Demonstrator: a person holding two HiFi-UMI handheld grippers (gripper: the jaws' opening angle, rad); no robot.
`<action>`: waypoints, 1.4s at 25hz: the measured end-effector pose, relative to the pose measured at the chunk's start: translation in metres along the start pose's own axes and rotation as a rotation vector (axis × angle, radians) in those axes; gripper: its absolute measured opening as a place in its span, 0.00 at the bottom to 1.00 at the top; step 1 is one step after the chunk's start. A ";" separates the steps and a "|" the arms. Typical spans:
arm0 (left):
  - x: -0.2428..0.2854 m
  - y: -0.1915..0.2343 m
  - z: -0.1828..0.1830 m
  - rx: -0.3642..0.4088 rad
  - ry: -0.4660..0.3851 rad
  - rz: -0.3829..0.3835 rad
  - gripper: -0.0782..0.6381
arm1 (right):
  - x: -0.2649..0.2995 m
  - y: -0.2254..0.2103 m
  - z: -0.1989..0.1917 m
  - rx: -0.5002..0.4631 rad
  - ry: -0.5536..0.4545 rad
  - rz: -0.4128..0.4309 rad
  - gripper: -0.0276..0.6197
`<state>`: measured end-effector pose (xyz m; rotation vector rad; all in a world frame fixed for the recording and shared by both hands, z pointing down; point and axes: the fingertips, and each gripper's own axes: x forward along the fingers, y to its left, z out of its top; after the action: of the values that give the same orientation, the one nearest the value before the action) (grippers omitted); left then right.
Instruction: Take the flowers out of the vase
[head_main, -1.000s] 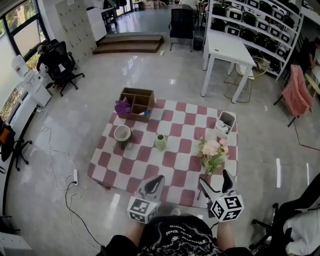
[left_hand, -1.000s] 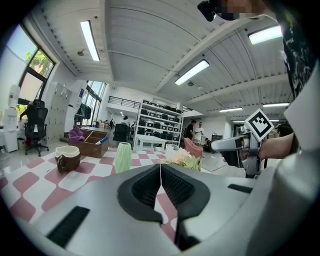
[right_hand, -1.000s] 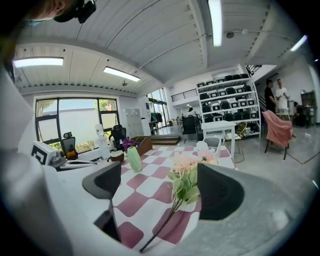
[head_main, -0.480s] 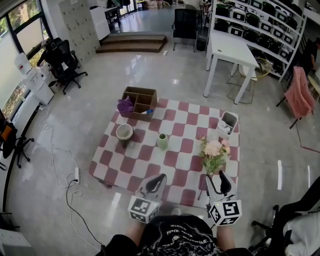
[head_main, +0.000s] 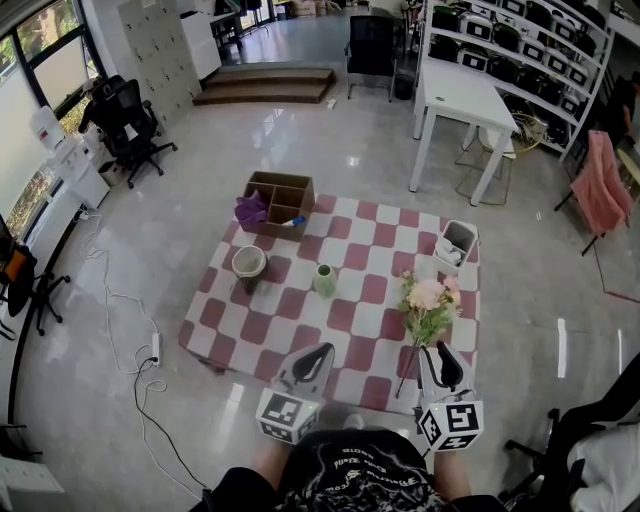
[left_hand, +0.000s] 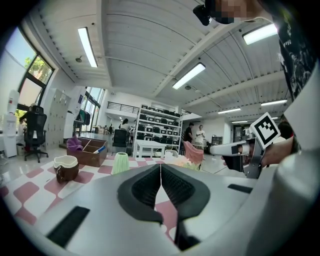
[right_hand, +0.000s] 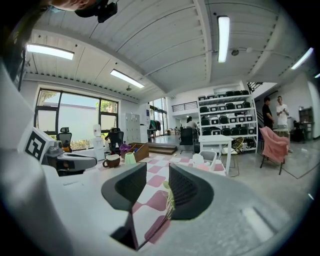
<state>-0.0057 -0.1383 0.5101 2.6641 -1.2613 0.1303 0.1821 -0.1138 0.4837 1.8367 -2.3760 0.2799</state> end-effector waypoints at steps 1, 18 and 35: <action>0.000 -0.001 0.000 0.000 -0.001 -0.001 0.13 | -0.001 0.000 0.000 0.001 0.000 -0.002 0.25; -0.004 0.000 -0.002 -0.003 -0.003 0.015 0.13 | -0.002 -0.014 -0.009 0.016 0.019 -0.066 0.05; -0.014 0.007 -0.013 -0.028 0.009 0.057 0.13 | 0.005 -0.014 -0.016 -0.002 0.046 -0.060 0.05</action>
<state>-0.0200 -0.1297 0.5213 2.6026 -1.3265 0.1315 0.1943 -0.1181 0.5013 1.8762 -2.2858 0.3090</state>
